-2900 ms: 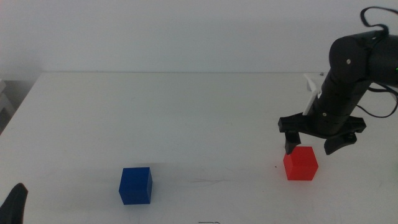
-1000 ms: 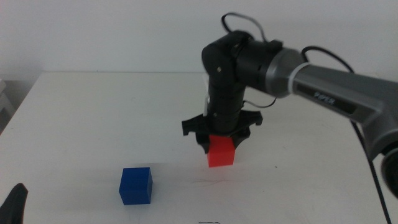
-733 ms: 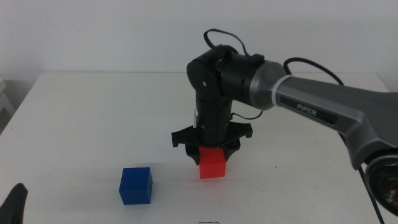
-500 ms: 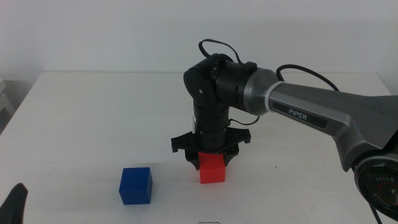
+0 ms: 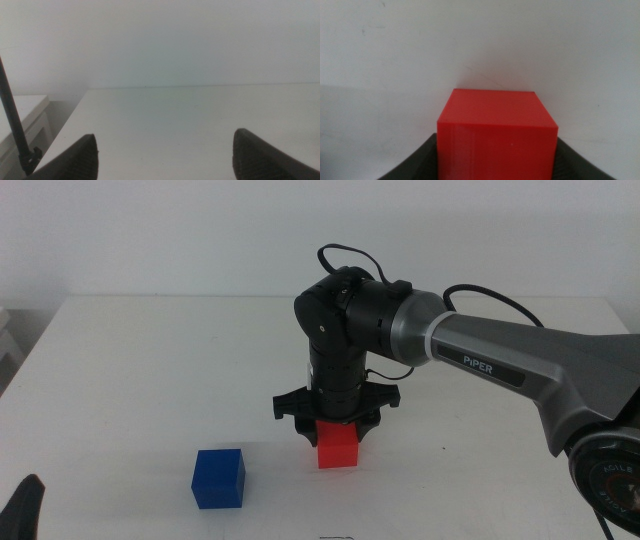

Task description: Stack red cubes first, then green, then blue cubes in a specific spot.

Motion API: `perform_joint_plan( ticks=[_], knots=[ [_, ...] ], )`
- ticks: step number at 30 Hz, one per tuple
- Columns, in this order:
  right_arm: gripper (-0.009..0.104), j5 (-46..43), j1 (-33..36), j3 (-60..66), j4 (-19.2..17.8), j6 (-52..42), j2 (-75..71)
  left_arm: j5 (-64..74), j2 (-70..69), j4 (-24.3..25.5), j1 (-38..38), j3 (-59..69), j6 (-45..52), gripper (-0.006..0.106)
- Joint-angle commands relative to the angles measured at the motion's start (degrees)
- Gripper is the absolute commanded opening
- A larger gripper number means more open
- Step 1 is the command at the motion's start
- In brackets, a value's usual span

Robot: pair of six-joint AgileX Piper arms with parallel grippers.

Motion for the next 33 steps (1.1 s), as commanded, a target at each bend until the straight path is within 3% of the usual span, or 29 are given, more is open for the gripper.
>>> perform_joint_plan(
  ticks=[1, 8, 10, 11, 12, 13, 18, 21, 27, 33],
  knots=[
    [-0.001, -0.7, 0.1, -1.6, -2.6, 0.5, -3.5, -5.1, -1.1, -0.6, -0.1, -0.2, -0.1, 0.09],
    [-0.001, -0.6, 0.1, -1.6, -2.9, 0.5, -3.5, -5.1, -1.1, -0.6, -0.1, -0.2, -0.1, 0.09],
    [0.004, -0.6, 0.1, -1.6, -2.9, 0.8, -3.5, -5.1, -1.1, -0.6, -0.1, -0.2, -0.1, 0.09],
    [0.017, -0.7, 0.1, -1.6, -2.8, 1.0, -3.5, -5.1, -1.1, -0.6, -0.1, -0.2, -0.1, 0.09],
    [0.022, -0.8, 0.1, -1.6, -2.8, 1.0, -3.5, -5.1, -1.1, -0.6, -0.1, -0.2, -0.1, 0.09],
    [0.044, -1.2, 0.1, -1.6, -2.8, 1.6, -3.5, -5.1, -1.1, -0.6, -0.1, -0.2, -0.1, 0.09],
    [0.073, -1.8, 0.2, -1.6, -2.9, 1.9, -3.6, -5.1, -1.1, -0.6, -0.1, -0.2, -0.1, 0.09],
    [0.084, -1.8, 0.2, -1.6, -2.9, 1.1, -4.7, -5.1, -1.1, -0.6, -0.1, -0.2, -0.1, 0.09],
    [0.086, -1.5, -2.0, -1.5, -3.8, -5.6, -13.4, -5.1, -1.1, -0.6, -0.1, -0.2, -0.1, 0.09],
    [0.086, 4.6, -9.5, -1.4, -3.8, -16.0, -21.9, -5.1, -1.1, -0.6, -0.1, -0.2, -0.1, 0.09]
  ],
)
